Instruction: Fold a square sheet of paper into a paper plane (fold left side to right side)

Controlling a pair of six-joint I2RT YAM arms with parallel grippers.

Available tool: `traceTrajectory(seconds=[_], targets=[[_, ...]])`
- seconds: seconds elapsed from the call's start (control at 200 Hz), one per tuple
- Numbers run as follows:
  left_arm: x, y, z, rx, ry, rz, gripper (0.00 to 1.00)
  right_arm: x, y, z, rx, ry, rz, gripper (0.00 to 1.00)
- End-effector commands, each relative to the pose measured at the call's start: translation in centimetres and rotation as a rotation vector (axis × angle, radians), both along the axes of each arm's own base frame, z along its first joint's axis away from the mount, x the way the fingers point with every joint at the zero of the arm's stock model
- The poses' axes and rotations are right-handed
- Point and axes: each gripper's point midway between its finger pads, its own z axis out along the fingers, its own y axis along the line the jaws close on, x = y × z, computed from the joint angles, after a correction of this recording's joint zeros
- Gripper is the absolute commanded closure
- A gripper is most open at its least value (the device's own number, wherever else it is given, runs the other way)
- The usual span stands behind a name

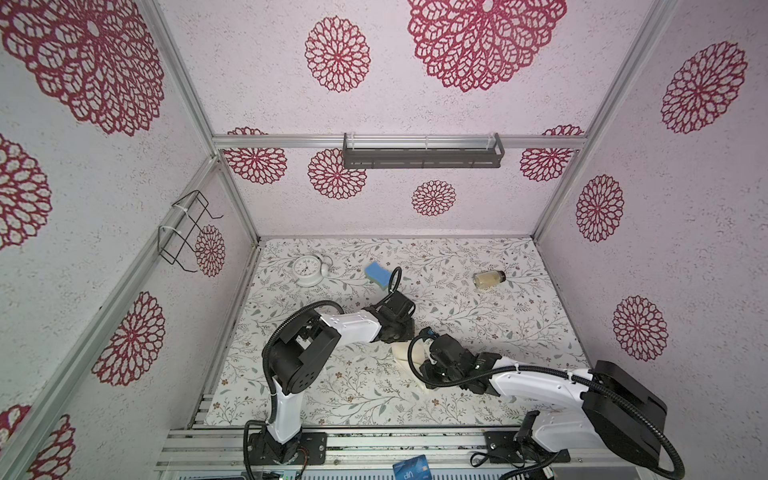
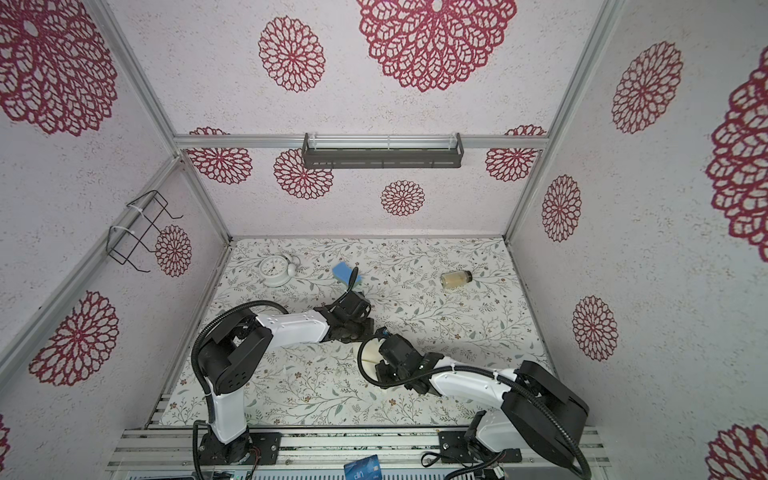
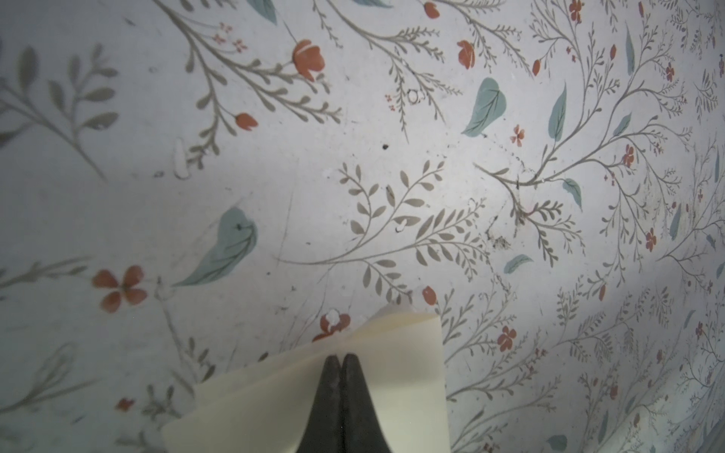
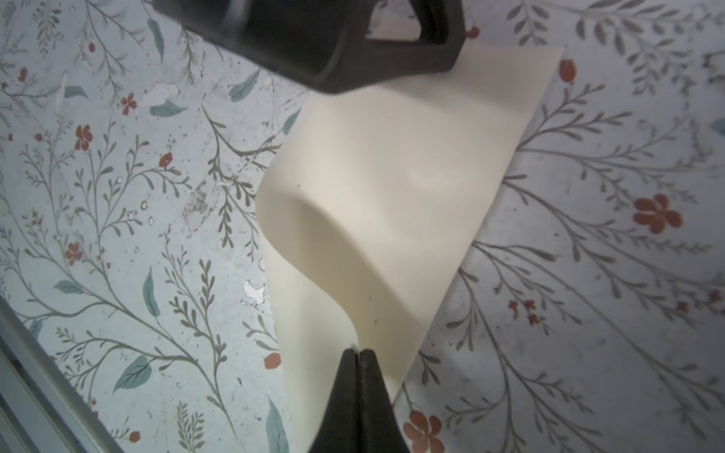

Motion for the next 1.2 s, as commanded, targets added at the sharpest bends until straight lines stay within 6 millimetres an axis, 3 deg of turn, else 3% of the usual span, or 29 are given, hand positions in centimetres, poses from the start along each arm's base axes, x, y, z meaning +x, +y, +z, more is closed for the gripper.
traceTrajectory(seconds=[0.0, 1.196], targets=[[-2.6, 2.0, -4.3, 0.119, 0.104, -0.005, 1.0, 0.6, 0.4, 1.1, 0.06, -0.006, -0.01, 1.0], [-3.5, 1.5, -5.1, 0.1, 0.118, -0.004, 1.0, 2.0, 0.4, -1.2, 0.05, 0.057, -0.026, 1.0]])
